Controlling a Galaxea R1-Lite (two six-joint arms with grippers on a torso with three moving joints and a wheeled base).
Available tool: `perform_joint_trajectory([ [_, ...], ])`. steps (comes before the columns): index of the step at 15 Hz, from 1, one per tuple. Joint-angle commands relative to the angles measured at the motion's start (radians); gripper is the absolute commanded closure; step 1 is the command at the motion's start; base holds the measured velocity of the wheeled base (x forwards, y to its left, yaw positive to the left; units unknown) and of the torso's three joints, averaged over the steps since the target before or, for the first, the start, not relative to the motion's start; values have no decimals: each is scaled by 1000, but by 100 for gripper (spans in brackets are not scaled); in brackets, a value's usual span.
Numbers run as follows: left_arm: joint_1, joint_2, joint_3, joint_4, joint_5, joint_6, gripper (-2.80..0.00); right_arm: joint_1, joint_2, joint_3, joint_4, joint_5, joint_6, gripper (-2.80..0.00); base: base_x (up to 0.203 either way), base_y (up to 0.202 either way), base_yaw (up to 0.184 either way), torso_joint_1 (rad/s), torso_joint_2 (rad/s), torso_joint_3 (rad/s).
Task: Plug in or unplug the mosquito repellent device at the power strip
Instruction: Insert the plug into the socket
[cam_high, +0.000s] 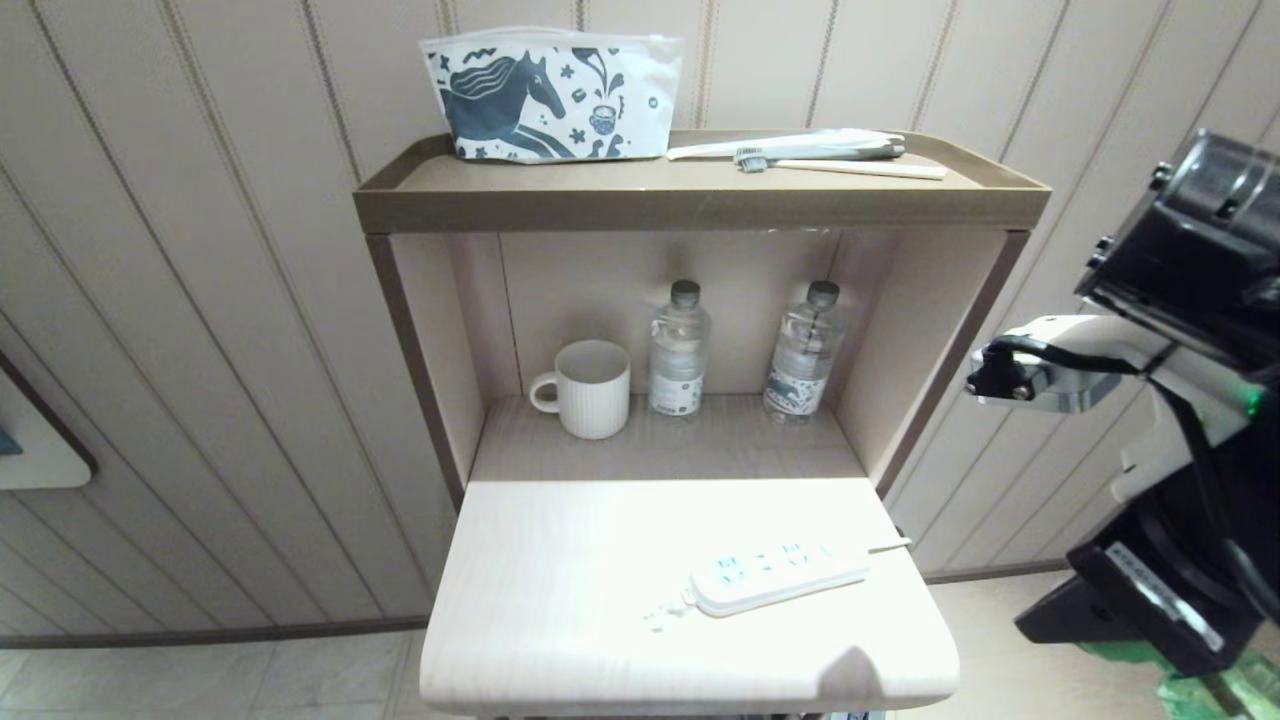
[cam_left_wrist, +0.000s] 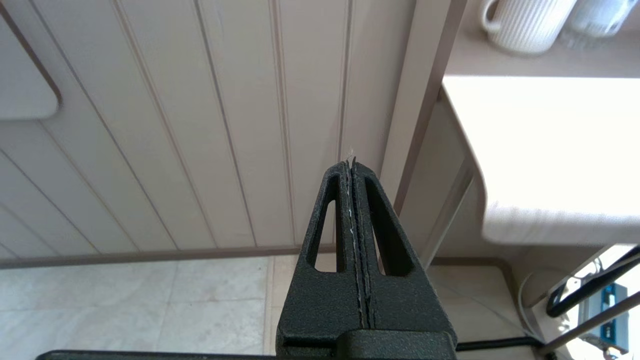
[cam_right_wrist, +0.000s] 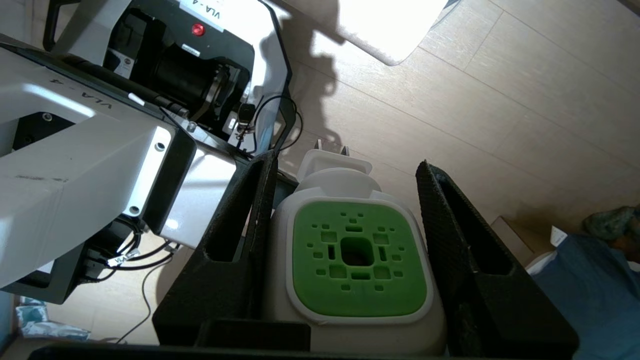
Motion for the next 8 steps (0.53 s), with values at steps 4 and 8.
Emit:
perform_joint_trajectory([
  [4,1,0,-1,1,0,0,0,-16,87,1,-38,0,-20,0,0,0,0,257,-555,-298],
  [8,1,0,1,1,0,0,0,-33,133,-1,-99,2,-44,0,0,0,0,276,-584,-308],
])
